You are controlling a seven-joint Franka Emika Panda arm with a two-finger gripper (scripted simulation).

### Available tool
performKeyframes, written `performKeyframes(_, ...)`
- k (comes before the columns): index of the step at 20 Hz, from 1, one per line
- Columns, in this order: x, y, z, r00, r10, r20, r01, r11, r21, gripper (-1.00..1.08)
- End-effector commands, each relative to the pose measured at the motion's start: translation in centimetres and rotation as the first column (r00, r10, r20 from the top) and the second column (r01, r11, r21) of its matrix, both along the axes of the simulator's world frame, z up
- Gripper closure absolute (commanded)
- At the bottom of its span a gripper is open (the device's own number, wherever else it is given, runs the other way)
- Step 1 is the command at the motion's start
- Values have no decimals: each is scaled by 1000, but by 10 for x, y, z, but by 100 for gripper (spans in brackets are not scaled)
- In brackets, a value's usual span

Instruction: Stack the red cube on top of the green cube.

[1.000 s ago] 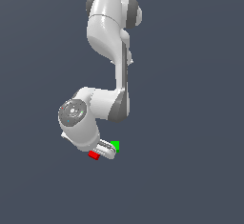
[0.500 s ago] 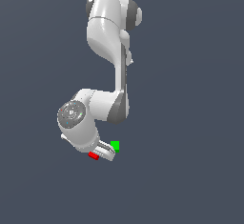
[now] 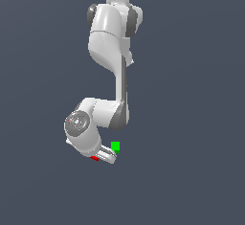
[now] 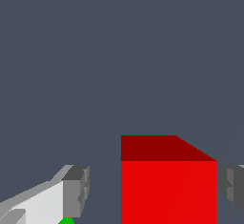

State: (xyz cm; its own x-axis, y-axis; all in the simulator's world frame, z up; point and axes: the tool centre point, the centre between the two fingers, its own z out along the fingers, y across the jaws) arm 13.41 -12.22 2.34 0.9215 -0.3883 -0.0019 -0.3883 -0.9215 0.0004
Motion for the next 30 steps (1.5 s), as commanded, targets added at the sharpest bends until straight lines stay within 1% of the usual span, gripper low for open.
performKeyframes(1,1,0,-5,1000,0,2,0,1000,0,-92)
performKeyframes(5,2,0,-4,1000,0,2,0,1000,0,-92)
performKeyframes(6,2,0,-4,1000,0,2,0,1000,0,108)
performKeyframes(17,2,0,-4,1000,0,1,0,1000,0,108)
performKeyframes(21,1,0,3,1000,0,1,0,1000,0,108)
performKeyframes(25,1,0,20,1000,0,1,0,1000,0,108)
performKeyframes(30,0,0,56,1000,0,2,0,1000,0,108)
